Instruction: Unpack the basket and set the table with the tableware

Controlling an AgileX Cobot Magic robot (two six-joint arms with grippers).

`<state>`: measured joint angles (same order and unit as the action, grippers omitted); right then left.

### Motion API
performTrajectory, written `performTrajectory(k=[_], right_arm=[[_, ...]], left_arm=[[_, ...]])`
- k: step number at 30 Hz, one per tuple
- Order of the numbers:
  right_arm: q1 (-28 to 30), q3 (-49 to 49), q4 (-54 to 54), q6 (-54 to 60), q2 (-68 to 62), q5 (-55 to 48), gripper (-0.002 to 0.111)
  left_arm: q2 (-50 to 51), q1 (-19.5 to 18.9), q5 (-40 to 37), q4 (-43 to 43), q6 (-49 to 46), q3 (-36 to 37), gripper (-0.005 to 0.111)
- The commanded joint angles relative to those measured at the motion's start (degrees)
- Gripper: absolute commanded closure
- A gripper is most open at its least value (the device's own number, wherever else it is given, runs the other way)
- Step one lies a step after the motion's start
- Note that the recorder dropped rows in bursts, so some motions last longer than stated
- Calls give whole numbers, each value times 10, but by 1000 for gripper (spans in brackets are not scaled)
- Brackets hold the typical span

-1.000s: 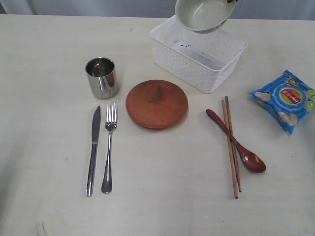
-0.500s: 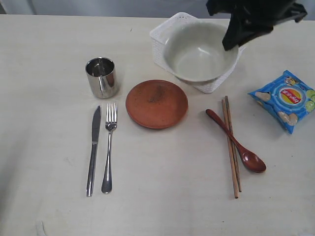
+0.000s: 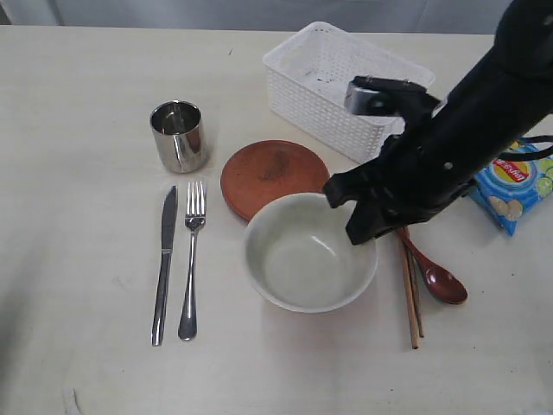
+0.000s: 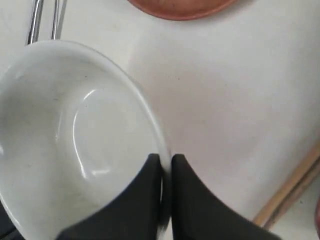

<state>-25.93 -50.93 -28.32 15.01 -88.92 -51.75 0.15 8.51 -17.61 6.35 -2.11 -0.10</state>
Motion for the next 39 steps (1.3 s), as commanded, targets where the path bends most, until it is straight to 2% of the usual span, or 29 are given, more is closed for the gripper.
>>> performTrajectory(k=[1,8,18,21,24,26,33,39], right_arm=[[-39,4,-12,9,-46,50,109],[-56,4,-14,9,-106,76,109],[-56,4,-19,9,-112,133,108],[-56,4,-18,9,-112,121,96],[-56,4,-18,20,-112,93,71],[-56,3,-16,25,-112,77,62],[-56,-78,20,23,-112,-10,62],[-56,-234,169,-97,-112,-88,62]], left_arm=[[-2,-3,5,-2,2,1,107],[-2,-3,5,-2,2,1,107],[-2,-3,5,-2,2,1,107],[-2,-3,5,-2,2,1,107],[-2,-3,5,-2,2,1,107],[-2,-3,5,-2,2,1,107],[-2,-3,5,-2,2,1,107],[-2,-3,5,-2,2,1,107]])
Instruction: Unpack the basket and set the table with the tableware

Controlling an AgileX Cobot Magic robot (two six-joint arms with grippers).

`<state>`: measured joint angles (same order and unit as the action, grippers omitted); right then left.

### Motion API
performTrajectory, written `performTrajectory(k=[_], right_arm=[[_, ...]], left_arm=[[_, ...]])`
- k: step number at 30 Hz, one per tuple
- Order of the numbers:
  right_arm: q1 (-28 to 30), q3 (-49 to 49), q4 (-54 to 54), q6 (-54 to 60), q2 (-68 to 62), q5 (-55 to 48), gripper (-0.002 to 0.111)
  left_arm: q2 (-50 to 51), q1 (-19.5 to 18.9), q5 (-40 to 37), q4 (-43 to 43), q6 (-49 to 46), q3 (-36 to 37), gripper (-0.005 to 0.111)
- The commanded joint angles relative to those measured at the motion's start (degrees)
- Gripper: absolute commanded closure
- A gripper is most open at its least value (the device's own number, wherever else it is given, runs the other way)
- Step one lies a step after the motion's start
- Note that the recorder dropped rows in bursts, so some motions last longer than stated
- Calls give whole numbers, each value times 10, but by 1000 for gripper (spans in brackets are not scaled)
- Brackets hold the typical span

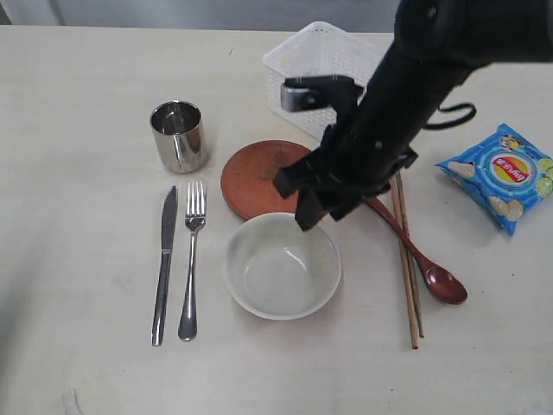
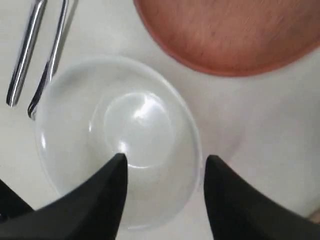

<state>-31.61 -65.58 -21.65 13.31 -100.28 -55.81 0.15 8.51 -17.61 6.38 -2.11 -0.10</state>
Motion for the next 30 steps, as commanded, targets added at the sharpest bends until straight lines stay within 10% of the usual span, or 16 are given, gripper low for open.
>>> performTrajectory(k=[1,3,8,30], right_arm=[[0,-103,116,-90,2,-50,62],[0,-125,109,-91,0,-26,64],[0,-129,63,-77,-67,53,109],[0,-269,36,-34,-302,102,109]], left_arm=[[-2,-3,5,-2,2,1,107],[-2,-3,5,-2,2,1,107],[-2,-3,5,-2,2,1,107],[-2,-3,5,-2,2,1,107]])
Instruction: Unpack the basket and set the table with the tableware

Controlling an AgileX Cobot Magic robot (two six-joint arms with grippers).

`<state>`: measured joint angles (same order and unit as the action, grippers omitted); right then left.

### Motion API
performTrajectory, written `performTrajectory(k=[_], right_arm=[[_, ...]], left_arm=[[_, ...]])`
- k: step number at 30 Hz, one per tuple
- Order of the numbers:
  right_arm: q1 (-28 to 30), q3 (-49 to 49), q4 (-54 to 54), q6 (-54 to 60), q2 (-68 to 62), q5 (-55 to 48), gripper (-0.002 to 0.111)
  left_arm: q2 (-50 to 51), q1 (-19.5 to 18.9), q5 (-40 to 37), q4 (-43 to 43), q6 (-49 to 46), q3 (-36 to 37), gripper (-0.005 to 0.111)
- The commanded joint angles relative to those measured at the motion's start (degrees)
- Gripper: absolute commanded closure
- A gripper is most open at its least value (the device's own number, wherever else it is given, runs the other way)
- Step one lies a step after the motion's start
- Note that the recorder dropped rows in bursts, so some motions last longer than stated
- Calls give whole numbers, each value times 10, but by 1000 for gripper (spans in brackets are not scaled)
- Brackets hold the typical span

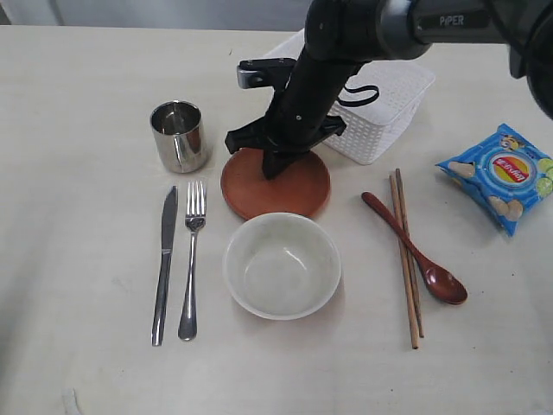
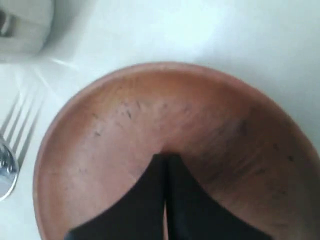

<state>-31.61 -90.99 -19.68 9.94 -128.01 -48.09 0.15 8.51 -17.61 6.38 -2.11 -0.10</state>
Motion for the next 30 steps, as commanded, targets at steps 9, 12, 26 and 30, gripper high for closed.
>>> performTrajectory(k=[9,12,26,30], right_arm=[[0,-58,109,-68,-61,47,109],[0,-78,150,-99,-63,49,109],[-1,-138,181,-116,-47,-6,109],[2,-138,183,-116,-17,-17,109]], left_arm=[[-2,-3,5,-8,2,1,107],[-2,-3,5,-8,2,1,107],[-2,-3,5,-8,2,1,107],[-2,-3,5,-8,2,1,107]])
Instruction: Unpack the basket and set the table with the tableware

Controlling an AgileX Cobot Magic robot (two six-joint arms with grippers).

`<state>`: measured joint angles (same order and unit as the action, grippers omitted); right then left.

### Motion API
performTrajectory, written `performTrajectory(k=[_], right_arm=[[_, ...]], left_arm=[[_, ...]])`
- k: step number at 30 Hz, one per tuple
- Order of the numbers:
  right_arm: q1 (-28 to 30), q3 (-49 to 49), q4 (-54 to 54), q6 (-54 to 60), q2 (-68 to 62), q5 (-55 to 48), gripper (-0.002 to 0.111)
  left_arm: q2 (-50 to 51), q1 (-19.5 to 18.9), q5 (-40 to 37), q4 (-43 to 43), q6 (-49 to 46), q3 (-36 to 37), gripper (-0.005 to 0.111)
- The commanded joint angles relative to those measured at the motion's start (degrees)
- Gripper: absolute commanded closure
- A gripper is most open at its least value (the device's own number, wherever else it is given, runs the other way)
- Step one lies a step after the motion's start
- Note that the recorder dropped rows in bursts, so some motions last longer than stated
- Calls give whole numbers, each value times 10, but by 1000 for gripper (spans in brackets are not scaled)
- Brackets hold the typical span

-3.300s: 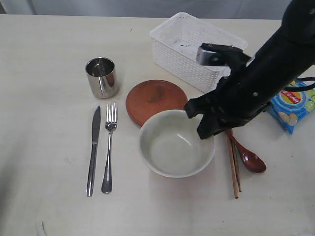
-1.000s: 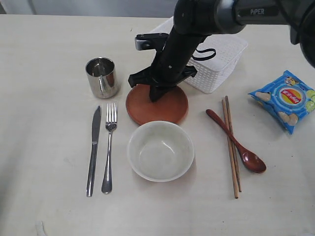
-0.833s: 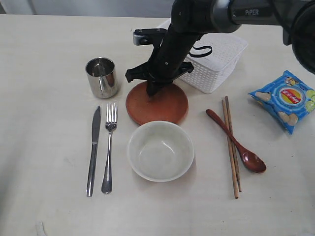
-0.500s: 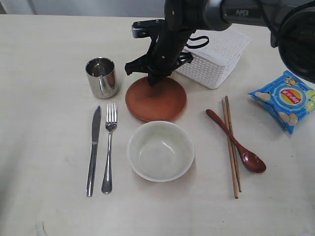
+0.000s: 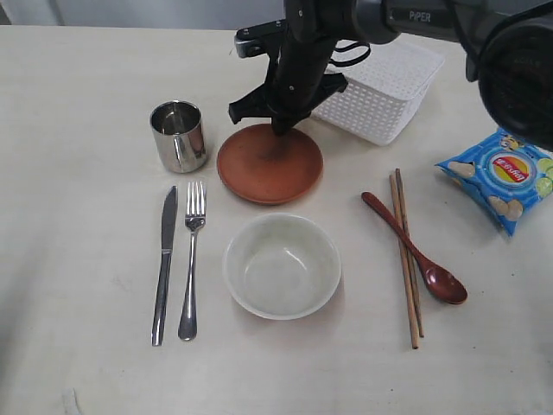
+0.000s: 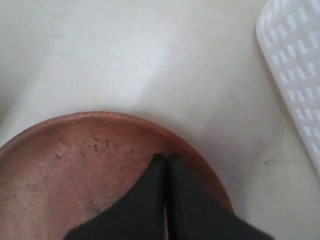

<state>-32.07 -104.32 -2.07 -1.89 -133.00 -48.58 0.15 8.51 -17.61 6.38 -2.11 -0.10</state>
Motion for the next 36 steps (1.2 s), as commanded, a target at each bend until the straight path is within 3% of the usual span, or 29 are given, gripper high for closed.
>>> performTrajectory(k=[1,8,10,12,15,17,25,28,31,36], right_arm=[[6,-5,7,2,43,-17,109],[14,-5,21,30,116,-54,109],[30,-5,35,26,126,-59,104],[48,-5,34,36,128,-73,88],[57,-5,34,80,126,-89,54],[57,-5,49,81,119,-83,47],[57,-5,71,98,69,-69,51],[57,-5,127,66,57,-68,51],[58,-5,194,36,51,-68,59],[74,-5,202,42,42,-103,90]], left_arm=[[-2,-3,5,-8,2,1,107],[-2,-3,5,-7,2,1,107],[-2,-3,5,-7,2,1,107],[-2,-3,5,-7,2,1,107],[-2,-3,5,-7,2,1,107],[-2,-3,5,-7,2,1,107],[-2,-3,5,-7,2,1,107],[-2,-3,5,-7,2,1,107],[-2,-3,5,-7,2,1,107],[-2,-3,5,-7,2,1,107]])
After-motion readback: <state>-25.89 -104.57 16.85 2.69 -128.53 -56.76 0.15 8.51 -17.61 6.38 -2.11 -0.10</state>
